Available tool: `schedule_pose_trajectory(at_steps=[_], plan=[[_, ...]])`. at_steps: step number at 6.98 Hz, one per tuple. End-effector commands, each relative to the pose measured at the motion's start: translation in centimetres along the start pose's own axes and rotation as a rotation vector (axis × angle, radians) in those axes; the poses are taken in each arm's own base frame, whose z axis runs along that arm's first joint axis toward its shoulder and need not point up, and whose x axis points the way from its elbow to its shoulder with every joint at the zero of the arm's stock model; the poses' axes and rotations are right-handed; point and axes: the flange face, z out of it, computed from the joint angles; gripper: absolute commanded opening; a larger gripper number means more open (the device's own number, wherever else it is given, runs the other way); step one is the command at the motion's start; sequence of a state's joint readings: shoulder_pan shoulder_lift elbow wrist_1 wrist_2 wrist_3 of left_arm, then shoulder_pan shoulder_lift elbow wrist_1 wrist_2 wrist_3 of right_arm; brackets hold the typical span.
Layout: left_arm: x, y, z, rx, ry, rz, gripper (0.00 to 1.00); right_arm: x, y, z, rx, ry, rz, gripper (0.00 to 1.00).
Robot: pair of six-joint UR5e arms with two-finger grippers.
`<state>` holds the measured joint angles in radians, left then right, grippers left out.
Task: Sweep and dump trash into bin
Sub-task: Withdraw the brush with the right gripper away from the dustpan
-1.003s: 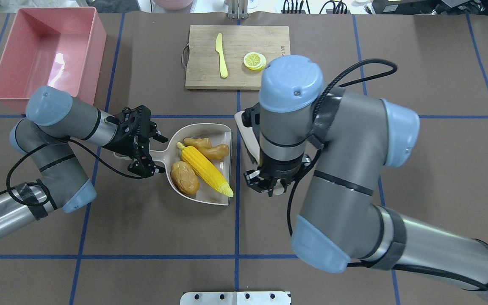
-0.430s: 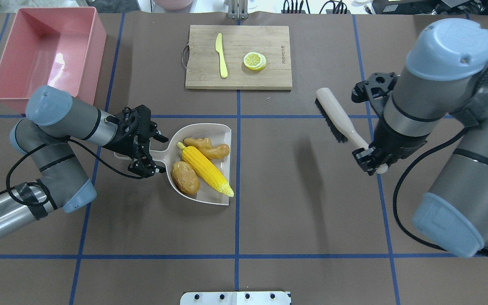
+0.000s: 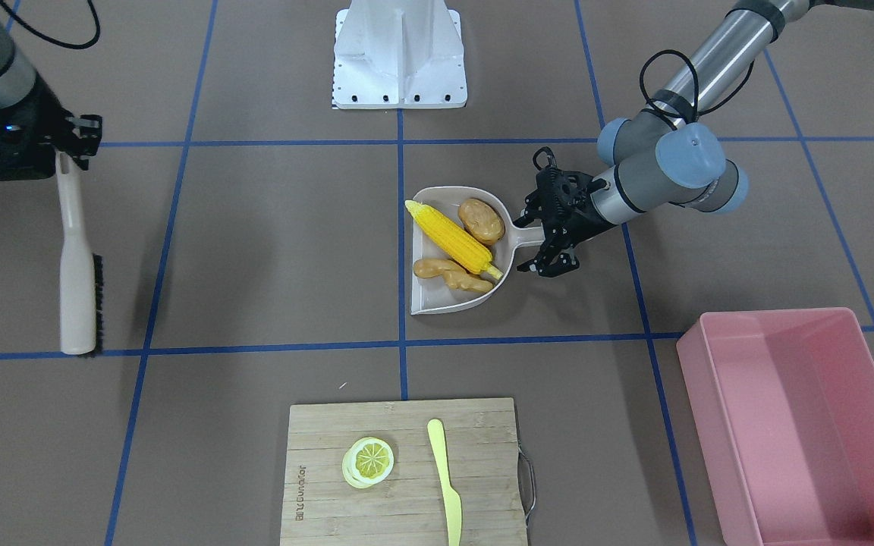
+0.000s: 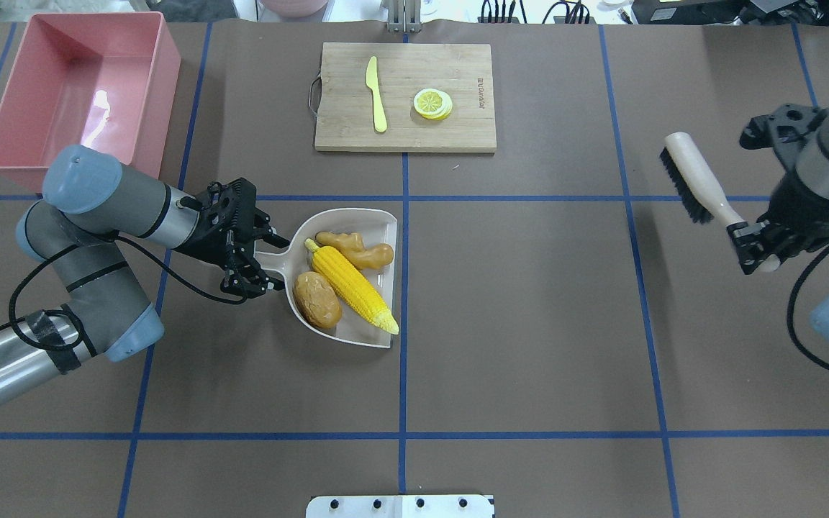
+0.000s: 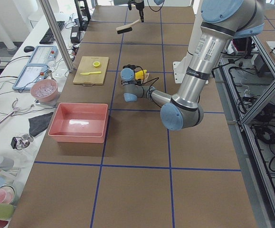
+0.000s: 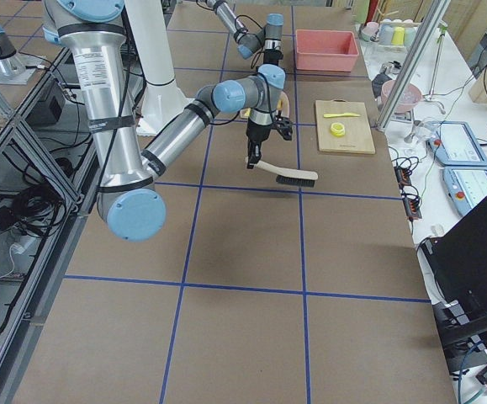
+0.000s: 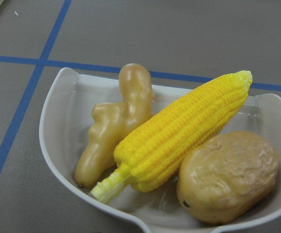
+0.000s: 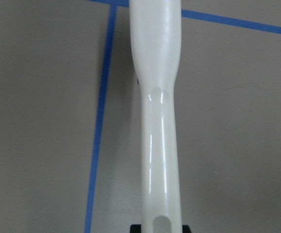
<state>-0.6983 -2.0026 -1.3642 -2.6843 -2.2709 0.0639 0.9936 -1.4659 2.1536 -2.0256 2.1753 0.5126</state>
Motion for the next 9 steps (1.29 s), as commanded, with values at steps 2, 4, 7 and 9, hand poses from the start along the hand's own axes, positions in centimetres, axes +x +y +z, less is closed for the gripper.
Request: schedule_pose_trajectory(at_steps=[2, 4, 7, 9], plan=[[0.0, 0.0, -0.1, 0.002, 0.0, -0.001, 0.6, 15.9, 5.4, 5.4, 0.058, -0.041, 0.064, 0.0], [0.0, 0.1, -0.1, 0.0, -0.002, 0.004, 0.39, 18.9, 8.7, 5.4, 0.073, -0.09, 0.104, 0.0], [-0.1, 0.1, -0.3, 0.0, -0.003, -0.004, 0.18, 20.1, 9.3, 8.1, 0.113, -0.121, 0.108, 0.0], [-0.2, 0.1, -0.4, -0.001, -0.006, 0.004, 0.04, 18.9, 8.9, 10.4, 0.079, -0.12, 0.055, 0.0]])
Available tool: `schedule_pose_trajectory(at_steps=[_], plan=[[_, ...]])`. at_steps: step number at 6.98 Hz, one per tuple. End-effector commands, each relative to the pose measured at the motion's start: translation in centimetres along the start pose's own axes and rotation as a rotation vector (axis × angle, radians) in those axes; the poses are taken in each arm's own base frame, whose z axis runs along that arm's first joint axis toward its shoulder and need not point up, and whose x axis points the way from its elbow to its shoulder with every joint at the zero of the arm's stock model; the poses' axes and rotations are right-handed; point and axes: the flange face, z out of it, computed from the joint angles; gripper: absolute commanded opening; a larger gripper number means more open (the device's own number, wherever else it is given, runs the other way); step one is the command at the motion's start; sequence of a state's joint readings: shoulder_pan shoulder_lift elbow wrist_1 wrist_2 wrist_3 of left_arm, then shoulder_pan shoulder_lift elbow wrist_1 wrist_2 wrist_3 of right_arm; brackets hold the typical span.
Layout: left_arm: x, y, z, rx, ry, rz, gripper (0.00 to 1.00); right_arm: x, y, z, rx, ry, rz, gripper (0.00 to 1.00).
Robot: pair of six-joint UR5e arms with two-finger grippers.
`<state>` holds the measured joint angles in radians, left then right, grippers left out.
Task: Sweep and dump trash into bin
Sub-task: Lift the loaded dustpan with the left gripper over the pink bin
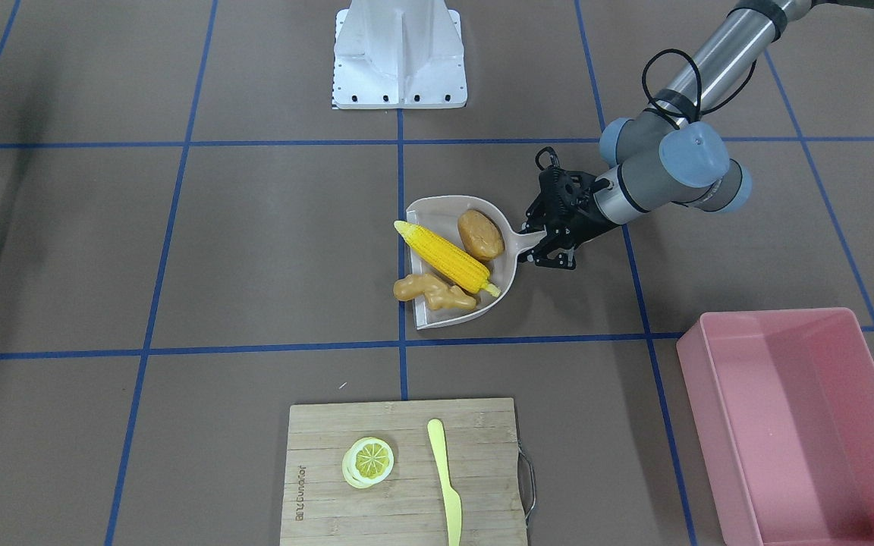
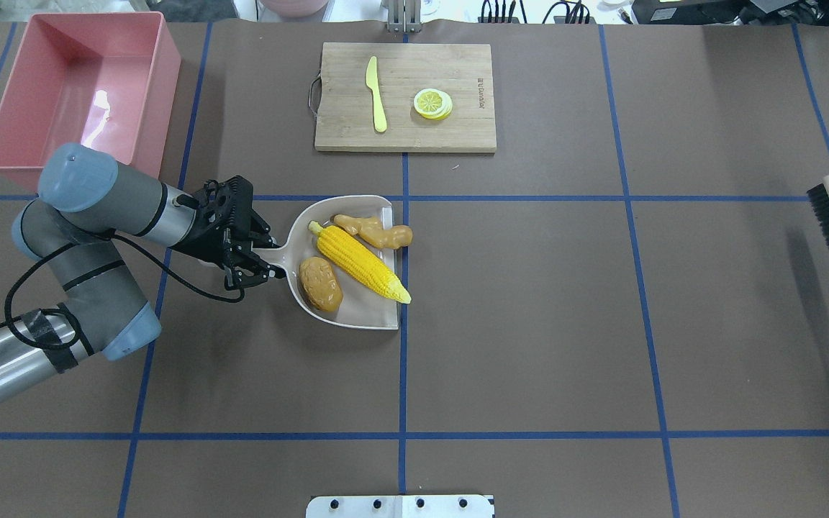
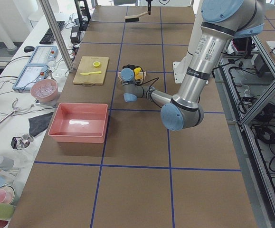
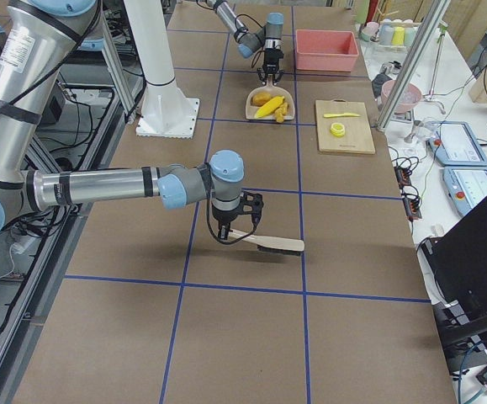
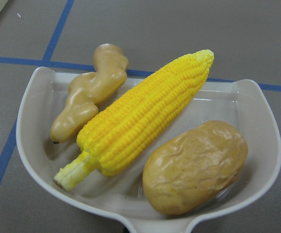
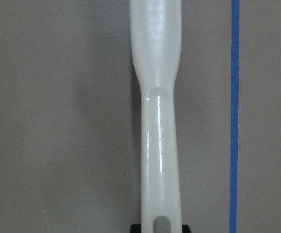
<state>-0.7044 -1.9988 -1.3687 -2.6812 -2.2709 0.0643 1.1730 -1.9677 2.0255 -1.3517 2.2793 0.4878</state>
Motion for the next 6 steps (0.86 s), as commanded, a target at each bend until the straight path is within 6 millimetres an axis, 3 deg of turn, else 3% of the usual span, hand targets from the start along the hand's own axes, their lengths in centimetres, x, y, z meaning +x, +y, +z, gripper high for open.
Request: schedule_pose_trajectory(at_steps=[1, 3, 6], plan=[[-0.1, 0.0, -0.1, 0.001, -0.003, 0.011, 0.04, -0.9, 0.0, 2.4, -0.043, -0.003, -0.041, 0.0], [0.0, -0.1, -0.1, 0.007, -0.004, 0.019, 0.03, -1.4, 0.0, 4.0, -0.078, 0.0, -0.053, 0.0], [0.3, -0.9, -0.7, 0.024, -0.002, 0.022, 0.0, -1.9, -0.1, 4.0, -0.077, -0.004, -0.06, 0.0]])
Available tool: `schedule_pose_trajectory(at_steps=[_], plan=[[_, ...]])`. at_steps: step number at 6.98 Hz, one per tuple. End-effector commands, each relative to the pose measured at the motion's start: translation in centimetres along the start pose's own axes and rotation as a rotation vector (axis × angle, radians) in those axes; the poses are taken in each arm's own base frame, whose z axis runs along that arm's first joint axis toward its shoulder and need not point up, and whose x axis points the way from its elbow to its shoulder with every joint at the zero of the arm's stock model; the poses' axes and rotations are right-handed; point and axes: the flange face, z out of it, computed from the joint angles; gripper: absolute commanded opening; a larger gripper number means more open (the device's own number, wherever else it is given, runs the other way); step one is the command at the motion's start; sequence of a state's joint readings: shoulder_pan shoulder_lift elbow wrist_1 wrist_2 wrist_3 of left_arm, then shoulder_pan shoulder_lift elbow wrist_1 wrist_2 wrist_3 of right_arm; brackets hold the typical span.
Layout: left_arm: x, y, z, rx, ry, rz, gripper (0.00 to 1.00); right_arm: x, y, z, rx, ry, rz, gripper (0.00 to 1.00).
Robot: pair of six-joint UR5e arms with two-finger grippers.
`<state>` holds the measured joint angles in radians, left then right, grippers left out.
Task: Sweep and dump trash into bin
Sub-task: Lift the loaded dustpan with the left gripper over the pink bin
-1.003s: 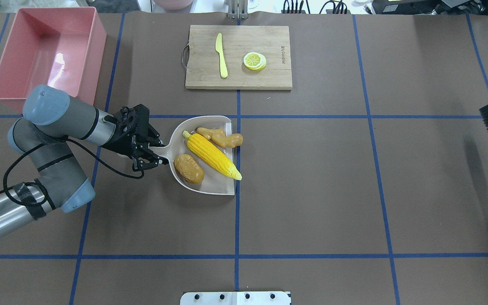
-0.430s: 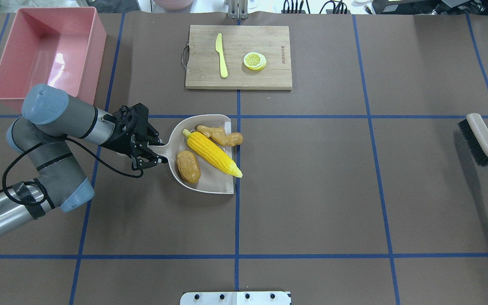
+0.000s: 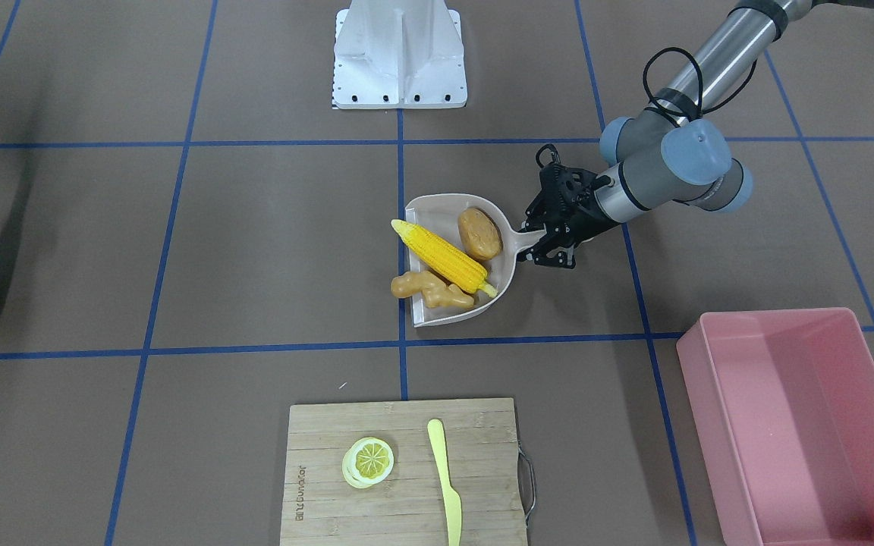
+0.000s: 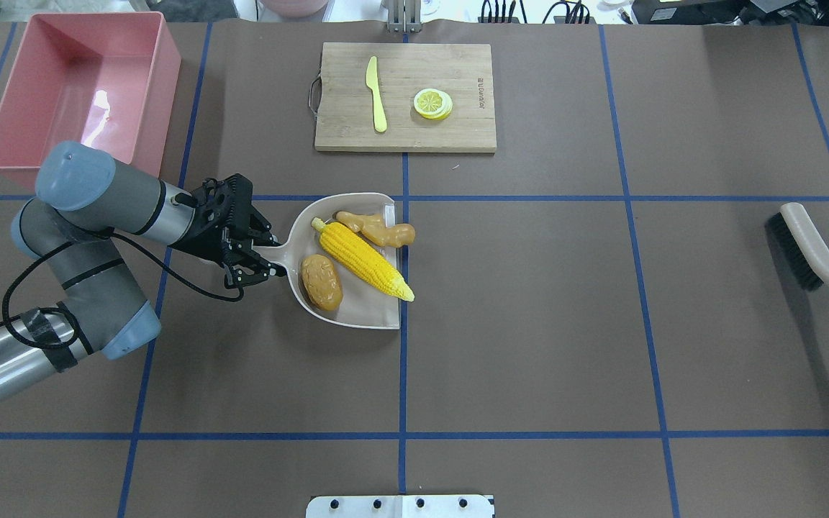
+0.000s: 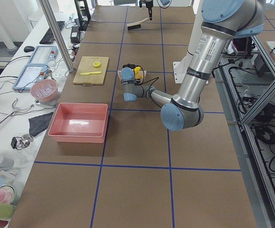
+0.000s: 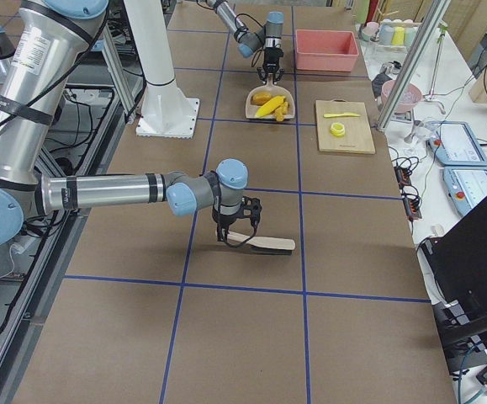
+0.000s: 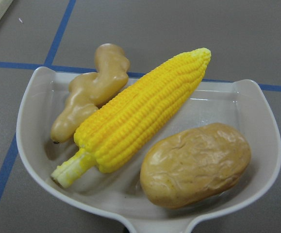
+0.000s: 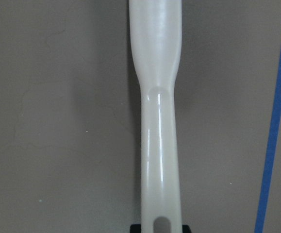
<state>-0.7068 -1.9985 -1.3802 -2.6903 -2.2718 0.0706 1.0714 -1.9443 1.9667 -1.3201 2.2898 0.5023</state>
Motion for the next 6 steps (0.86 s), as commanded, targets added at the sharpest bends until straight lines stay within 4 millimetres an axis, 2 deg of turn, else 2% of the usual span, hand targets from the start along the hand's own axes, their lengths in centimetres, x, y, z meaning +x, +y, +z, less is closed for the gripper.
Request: schedule_pose_trajectory(at_steps=[1, 2, 4, 5, 6], plan=[[0.6, -1.4, -0.9, 0.03, -0.002, 0.02, 0.0, -0.2, 0.0, 0.1, -0.002, -0.003, -0.002, 0.0], [0.8, -2.8, -2.3, 0.06, -0.012, 0.047, 0.0, -0.1, 0.1, 0.1, -0.005, -0.006, 0.001, 0.0], [1.1, -4.5, -7.9, 0.12, -0.077, 0.098, 0.0, -0.7, 0.3, -0.3, -0.008, -0.024, 0.03, 0.0], [0.2, -4.6, -11.0, 0.161, -0.129, 0.128, 0.0, -0.5, 0.7, -0.6, 0.013, -0.02, 0.032, 0.0], [-1.1, -3.9, -13.6, 0.177, -0.191, 0.132, 0.0, 0.8, 2.0, -0.6, 0.071, -0.003, 0.043, 0.0]])
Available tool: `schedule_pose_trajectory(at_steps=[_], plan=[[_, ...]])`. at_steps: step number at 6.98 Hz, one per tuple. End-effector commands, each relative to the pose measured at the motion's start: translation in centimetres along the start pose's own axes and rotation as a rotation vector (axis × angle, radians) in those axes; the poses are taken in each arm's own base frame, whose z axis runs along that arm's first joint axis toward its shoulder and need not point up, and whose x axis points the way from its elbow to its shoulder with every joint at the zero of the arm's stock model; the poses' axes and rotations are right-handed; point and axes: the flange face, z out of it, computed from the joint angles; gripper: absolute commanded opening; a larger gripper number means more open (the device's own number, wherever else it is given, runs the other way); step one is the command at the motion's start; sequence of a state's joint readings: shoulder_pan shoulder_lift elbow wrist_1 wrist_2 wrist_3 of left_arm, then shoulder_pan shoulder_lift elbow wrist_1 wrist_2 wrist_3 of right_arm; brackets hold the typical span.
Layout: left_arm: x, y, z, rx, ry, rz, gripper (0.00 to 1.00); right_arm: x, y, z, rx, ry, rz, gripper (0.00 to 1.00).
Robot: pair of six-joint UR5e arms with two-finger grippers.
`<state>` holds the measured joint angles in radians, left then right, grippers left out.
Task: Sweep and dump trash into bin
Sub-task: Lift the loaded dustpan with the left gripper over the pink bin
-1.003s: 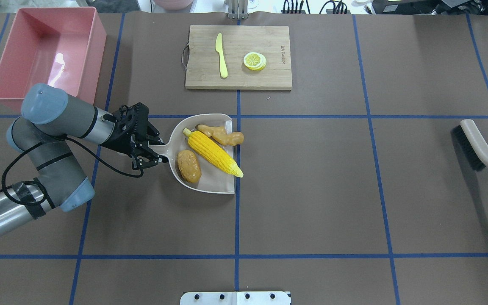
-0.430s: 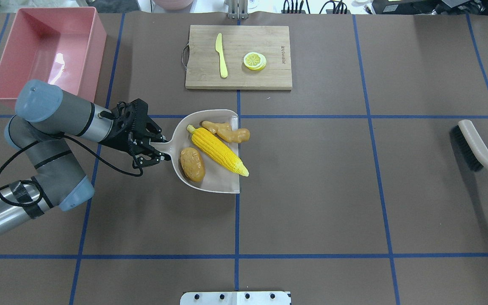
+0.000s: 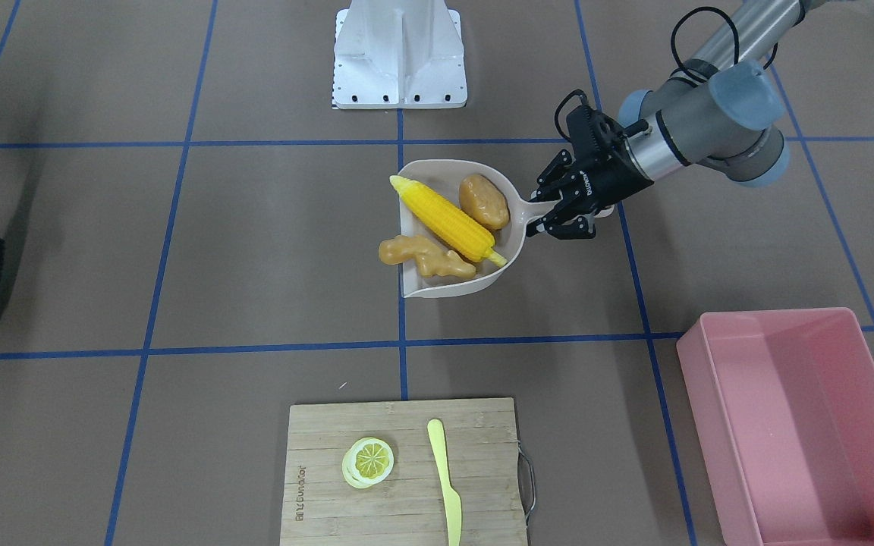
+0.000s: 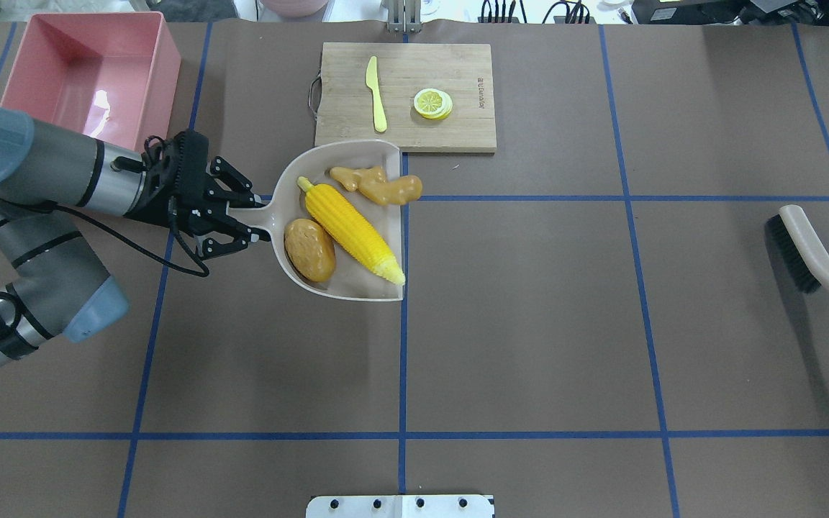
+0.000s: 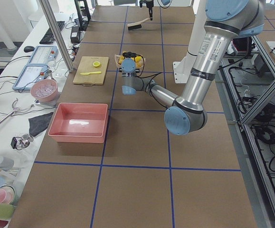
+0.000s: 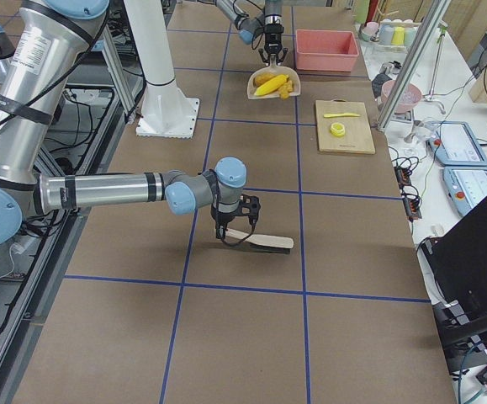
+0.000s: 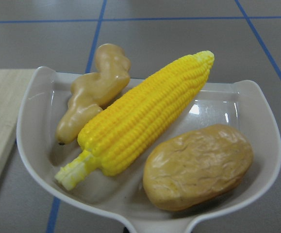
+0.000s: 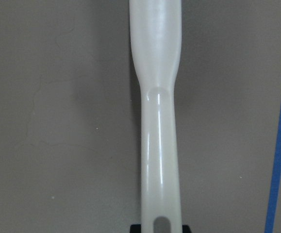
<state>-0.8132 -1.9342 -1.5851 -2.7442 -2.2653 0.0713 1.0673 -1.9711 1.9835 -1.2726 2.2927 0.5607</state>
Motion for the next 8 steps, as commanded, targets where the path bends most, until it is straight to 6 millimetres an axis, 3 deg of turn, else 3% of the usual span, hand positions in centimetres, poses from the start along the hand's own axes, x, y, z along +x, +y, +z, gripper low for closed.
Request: schedule_pose_trajectory(at_steps=[1, 2, 3, 4, 5, 6, 7, 8], plan=[[-2.7, -0.2, -5.1, 0.053, -0.112, 0.003, 0.0, 1.6, 1.8, -0.1, 0.083, 0.0, 0.015, 0.0], [-2.8, -0.4, -5.7, 0.078, -0.109, -0.082, 0.0, 2.0, 2.1, -0.1, 0.099, 0.008, 0.025, 0.0], [-2.2, 0.0, -5.7, 0.079, -0.05, -0.353, 0.0, 2.4, 2.7, -0.1, 0.114, 0.008, 0.038, 0.0], [-2.4, -0.1, -6.7, 0.088, -0.021, -0.513, 0.0, 3.0, 2.9, 0.4, 0.12, 0.005, 0.055, 0.0], [-2.6, 0.5, -7.7, 0.102, -0.036, -0.515, 0.0, 3.4, 3.0, 1.2, 0.132, -0.011, 0.064, 0.0], [-3.1, 1.7, -9.6, 0.109, -0.072, -0.516, 0.0, 4.0, 3.1, 2.2, 0.126, -0.013, 0.06, 0.0], [-4.5, 3.0, -12.8, 0.118, -0.149, -0.52, 0.0, 4.0, 3.2, 2.7, 0.115, -0.01, 0.061, 0.0], [-5.2, 5.5, -16.9, 0.141, -0.255, -0.523, 0.0, 4.0, 3.3, 3.1, 0.107, -0.008, 0.058, 0.0]])
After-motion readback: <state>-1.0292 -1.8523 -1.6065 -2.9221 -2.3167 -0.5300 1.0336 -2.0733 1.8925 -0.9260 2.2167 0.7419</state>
